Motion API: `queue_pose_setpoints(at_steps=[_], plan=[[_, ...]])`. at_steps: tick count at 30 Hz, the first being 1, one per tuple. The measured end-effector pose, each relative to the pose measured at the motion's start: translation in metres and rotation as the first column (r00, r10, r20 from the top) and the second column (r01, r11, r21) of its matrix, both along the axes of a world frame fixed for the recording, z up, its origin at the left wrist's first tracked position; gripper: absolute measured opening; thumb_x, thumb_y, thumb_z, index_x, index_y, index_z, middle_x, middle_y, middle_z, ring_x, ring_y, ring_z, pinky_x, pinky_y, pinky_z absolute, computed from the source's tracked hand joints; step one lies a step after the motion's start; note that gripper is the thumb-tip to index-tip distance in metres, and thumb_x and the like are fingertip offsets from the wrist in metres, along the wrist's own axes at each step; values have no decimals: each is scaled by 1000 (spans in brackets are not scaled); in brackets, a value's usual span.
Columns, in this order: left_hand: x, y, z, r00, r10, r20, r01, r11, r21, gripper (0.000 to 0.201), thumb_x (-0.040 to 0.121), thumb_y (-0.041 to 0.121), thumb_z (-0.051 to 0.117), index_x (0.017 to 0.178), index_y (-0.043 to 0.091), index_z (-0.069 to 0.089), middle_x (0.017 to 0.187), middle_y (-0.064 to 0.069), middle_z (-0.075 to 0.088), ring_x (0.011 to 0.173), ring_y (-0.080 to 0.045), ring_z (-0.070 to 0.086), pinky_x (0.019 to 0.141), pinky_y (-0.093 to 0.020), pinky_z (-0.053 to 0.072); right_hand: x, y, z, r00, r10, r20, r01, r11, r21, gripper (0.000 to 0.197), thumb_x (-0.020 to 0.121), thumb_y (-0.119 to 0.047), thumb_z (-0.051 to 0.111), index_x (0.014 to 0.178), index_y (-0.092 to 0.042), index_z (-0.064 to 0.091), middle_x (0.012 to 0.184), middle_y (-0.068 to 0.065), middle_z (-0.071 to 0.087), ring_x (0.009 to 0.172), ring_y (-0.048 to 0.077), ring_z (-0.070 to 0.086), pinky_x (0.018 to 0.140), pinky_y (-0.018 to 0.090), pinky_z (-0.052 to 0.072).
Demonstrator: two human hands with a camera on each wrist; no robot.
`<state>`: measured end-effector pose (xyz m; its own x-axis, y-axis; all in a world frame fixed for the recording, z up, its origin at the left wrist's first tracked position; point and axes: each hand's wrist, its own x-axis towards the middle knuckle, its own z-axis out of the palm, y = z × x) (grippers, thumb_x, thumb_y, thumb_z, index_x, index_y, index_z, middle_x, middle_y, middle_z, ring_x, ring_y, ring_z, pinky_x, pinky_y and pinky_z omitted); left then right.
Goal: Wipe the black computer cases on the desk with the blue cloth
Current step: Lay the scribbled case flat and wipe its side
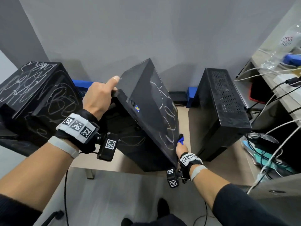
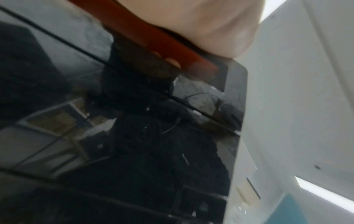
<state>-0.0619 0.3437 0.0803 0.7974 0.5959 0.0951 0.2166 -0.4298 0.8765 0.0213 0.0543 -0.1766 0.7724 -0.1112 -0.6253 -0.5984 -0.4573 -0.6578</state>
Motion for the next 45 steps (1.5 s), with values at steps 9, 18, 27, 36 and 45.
queue_pose_setpoints(at_steps=[9,18,27,36,45], plan=[[-50,39,-80,977,141,158,-55,889,-454,48,99,34,52,58,10,49,46,2,46,43,-12,41,47,-25,33,31,1,36,996,13,83,-5,996,-93,41,101,-17,44,134,7,50,138,24,51,125,36,49,94,32,37],[-93,75,-178,970,229,-87,-228,717,-659,47,97,47,55,58,21,50,49,6,51,49,-14,47,55,-28,37,36,23,38,976,114,187,-69,970,-231,36,98,-17,42,124,0,58,124,22,60,111,38,56,85,33,38],[-111,73,-247,926,333,-176,-333,505,-796,50,102,49,45,64,18,49,45,8,53,39,-8,51,40,-15,38,41,40,32,955,153,252,-70,948,-311,36,95,-26,42,118,-5,57,117,21,61,107,39,57,91,38,42],[-109,81,-296,947,228,-226,-315,523,-792,59,96,59,50,52,20,54,46,5,49,40,-13,45,42,-19,33,38,41,25,932,176,316,-56,933,-356,31,97,-24,43,116,-4,57,113,20,61,104,37,56,87,35,39],[-104,91,-263,976,86,-202,-199,733,-651,29,106,31,44,92,11,60,88,-8,63,78,-17,59,72,-25,47,5,45,81,819,154,552,52,940,-339,32,94,-16,48,124,-18,59,115,9,66,110,32,57,89,28,39]])
